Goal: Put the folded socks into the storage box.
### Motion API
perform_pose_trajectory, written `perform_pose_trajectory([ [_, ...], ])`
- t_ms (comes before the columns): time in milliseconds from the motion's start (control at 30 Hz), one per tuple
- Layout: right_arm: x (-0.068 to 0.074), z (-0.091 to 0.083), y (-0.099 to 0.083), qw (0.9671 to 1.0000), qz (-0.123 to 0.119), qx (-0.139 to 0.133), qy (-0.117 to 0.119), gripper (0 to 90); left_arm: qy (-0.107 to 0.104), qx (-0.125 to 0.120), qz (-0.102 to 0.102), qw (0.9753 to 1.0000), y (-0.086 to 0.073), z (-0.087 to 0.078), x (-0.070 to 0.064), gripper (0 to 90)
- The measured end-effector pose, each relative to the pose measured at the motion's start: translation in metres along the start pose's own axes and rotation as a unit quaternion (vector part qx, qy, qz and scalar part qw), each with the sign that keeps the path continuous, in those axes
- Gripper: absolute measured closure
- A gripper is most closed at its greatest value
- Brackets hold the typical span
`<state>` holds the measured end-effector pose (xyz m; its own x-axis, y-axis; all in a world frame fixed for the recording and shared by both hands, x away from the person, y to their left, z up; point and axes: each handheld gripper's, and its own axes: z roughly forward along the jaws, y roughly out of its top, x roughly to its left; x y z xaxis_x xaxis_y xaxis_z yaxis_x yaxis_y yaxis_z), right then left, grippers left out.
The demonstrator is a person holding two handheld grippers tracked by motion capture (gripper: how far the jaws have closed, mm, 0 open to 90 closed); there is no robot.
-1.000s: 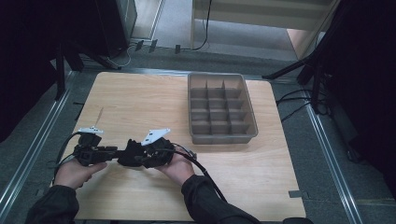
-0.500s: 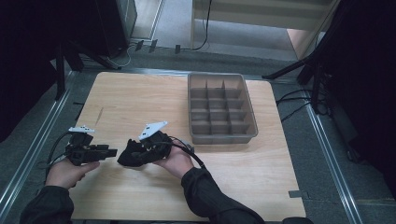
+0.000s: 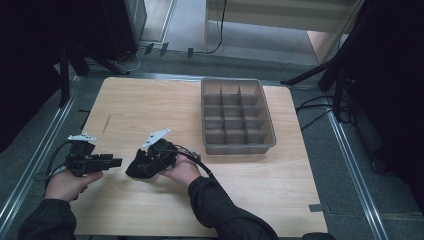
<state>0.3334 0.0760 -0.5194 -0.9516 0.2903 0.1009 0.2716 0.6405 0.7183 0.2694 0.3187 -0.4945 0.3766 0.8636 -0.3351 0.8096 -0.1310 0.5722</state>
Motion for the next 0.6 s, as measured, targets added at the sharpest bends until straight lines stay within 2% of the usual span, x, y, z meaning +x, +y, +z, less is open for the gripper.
perform_pose_trajectory([
  [167, 0.003, 0.013, -0.006, 0.9996, -0.005, 0.027, -0.003, 30.0, -0.001, 0.002, -0.001, 1.0, 0.0, 0.001, 0.0, 47.5],
  [333, 0.007, 0.018, -0.009, 0.9994, -0.003, 0.033, -0.004, 33.0, -0.001, 0.005, -0.001, 1.0, 0.0, 0.001, 0.0, 47.4],
  [533, 0.006, 0.019, -0.014, 0.9997, 0.013, 0.022, 0.004, 38.2, -0.005, 0.002, -0.005, 1.0, 0.0, 0.0, 0.001, 46.9],
  [600, 0.006, 0.018, -0.015, 0.9996, 0.017, 0.021, 0.004, 42.8, -0.003, -0.003, -0.011, 0.9999, 0.0, -0.001, 0.003, 47.0],
])
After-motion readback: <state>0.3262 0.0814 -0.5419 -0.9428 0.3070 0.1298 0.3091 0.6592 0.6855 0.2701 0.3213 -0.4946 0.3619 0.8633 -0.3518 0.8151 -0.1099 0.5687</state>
